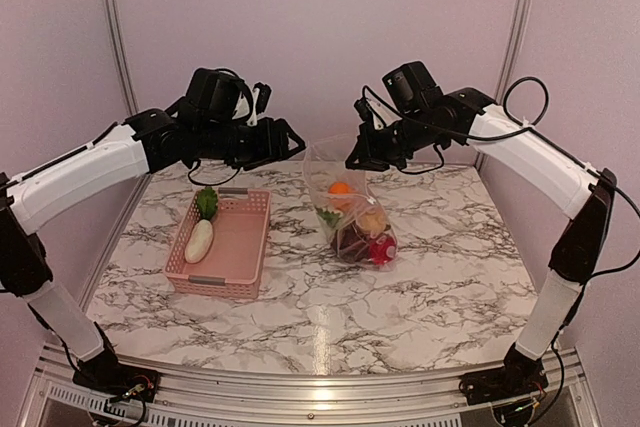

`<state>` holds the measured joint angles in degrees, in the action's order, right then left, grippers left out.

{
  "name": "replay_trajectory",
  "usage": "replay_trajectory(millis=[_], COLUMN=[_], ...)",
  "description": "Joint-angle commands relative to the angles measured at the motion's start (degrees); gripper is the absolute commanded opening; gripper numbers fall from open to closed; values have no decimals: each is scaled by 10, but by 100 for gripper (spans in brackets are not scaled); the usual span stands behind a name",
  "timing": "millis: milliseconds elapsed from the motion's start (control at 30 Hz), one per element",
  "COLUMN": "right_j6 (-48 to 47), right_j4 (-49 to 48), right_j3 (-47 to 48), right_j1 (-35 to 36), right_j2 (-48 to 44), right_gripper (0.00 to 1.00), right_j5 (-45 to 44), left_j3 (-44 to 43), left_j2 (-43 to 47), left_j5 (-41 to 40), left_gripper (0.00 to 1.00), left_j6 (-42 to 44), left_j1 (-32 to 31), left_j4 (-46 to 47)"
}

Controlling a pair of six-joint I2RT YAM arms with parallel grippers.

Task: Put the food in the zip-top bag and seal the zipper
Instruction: Place the fake fruit in the zipper food storage bag, then adjust the zipper food storage bag at the center of the board.

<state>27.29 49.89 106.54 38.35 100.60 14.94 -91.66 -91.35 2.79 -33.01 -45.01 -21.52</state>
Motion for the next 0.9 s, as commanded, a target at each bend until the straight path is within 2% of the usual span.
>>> replay_trajectory(millis=[0,200,267,467,567,633,667,733,800,867], right_j6=[-10,-13,-14,-19,-30,-27,-25,-17,-8,-1], right_j4=[-11,-6,-7,25,180,276,285,238,167,129], right_j3=[8,8,4,23,175,291,300,223,100,54], right_j1=[-3,-2,-1,0,9,12,10,-3,-23,-33], right_j2=[4,5,4,6,52,92,85,37,-12,-33], right_gripper=[0,0,0,0,0,0,0,0,0,0], right_j5=[6,6,6,-26,-162,-231,-240,-230,-194,-180], left_j3=[-10,-28,-36,-97,-175,-214,-219,-206,-197,-201], left_j2=[-47,-86,-100,-152,-177,-180,-177,-174,-188,-207], left_j5=[36,65,69,116,156,151,141,130,137,146], left_gripper=[63,54,49,11,0,0,0,0,0,0], left_j6=[-34,-55,-62,-77,-96,-95,-95,-106,-110,-111], left_j1=[3,3,3,3,-1,-11,-16,-19,-19,-19], left_j4=[-36,-36,-41,-19,1,12,20,34,35,34])
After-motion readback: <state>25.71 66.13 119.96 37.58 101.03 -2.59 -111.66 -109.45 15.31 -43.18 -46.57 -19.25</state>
